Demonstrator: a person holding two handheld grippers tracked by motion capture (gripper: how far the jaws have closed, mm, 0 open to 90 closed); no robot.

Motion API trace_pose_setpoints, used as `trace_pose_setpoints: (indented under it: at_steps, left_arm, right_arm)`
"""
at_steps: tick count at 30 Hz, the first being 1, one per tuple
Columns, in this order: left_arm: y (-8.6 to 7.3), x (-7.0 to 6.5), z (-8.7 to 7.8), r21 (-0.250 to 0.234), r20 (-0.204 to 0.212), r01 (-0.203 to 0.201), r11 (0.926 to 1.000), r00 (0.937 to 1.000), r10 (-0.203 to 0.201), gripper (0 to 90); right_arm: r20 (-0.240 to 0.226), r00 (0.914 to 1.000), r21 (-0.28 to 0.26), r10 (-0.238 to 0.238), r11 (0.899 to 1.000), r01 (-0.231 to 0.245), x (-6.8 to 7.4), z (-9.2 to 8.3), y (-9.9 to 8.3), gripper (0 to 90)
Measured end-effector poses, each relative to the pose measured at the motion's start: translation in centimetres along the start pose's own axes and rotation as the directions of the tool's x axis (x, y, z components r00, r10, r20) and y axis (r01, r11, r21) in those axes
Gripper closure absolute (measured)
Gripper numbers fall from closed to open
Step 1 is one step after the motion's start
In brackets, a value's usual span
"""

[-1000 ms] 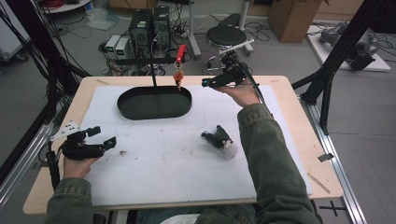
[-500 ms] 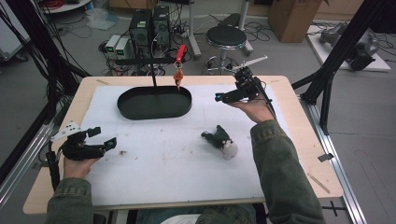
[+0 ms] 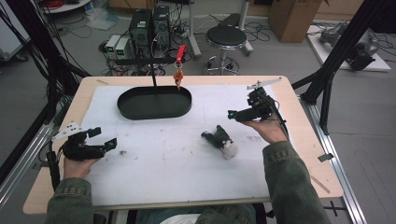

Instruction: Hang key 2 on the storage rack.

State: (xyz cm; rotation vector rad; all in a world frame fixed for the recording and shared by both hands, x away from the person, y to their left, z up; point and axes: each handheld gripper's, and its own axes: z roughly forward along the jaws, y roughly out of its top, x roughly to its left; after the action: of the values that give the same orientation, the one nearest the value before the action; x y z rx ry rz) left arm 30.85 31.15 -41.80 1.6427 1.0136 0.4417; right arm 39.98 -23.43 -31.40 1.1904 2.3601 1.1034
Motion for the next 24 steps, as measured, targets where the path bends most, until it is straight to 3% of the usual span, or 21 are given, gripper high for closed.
trace_pose_setpoints:
  at_steps: [11, 24]
  left_arm:
    - [0.0, 0.0, 0.0, 0.003, -0.001, 0.001, 1.0000, 1.0000, -0.001, 5.4]
    - [-0.1, 0.0, 0.0, 0.004, -0.003, 0.002, 1.0000, 1.0000, -0.002, 5.4]
  right_arm:
    - [-0.006, 1.0000, 0.077, -0.007, 0.997, 0.007, 0.3, 1.1, -3.7, 0.5]
    - [-0.034, 0.9994, 0.159, 0.000, 0.987, 0.006, 1.0, 3.1, -6.2, 0.5]
